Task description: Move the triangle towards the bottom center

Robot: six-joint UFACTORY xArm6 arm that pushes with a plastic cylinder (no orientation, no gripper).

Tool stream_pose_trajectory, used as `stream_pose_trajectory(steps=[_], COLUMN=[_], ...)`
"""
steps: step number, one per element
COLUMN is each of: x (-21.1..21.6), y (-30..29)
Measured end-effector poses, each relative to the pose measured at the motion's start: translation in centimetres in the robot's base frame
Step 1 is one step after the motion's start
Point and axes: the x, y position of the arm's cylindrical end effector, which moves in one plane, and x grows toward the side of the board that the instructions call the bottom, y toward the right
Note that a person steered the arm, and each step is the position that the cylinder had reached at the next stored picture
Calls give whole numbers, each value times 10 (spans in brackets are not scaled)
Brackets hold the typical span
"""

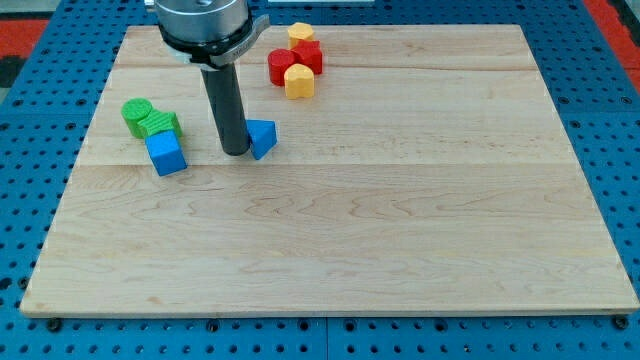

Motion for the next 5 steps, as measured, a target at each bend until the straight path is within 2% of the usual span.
stream_pose_trajectory(steps=[1, 3, 4, 5], x=[-19, -2, -30, -31], y=[-16, 91, 92, 116])
